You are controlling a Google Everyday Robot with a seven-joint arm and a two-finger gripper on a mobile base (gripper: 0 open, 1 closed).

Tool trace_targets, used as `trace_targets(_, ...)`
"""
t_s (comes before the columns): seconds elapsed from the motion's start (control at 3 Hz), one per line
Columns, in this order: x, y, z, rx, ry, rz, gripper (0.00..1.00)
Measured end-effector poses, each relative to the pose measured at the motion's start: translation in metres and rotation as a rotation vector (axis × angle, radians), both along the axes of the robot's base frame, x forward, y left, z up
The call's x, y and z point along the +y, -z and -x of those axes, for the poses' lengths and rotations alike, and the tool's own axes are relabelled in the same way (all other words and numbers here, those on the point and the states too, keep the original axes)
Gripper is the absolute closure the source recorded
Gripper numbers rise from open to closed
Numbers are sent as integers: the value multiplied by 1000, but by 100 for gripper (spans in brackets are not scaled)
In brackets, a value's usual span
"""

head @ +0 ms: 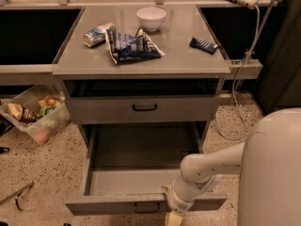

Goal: Open middle drawer

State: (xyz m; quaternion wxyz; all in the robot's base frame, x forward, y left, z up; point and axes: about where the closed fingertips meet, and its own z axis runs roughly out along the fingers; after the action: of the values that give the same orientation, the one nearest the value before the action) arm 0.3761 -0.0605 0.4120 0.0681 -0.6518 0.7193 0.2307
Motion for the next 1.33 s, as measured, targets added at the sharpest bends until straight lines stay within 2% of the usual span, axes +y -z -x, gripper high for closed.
trace_targets(0.33, -12, -12, 31, 49, 49, -10, 0)
trace_targets(0.67, -12, -12, 31, 49, 49, -10, 0)
trace_targets(1.33, -25, -22, 64, 93, 97, -15, 0)
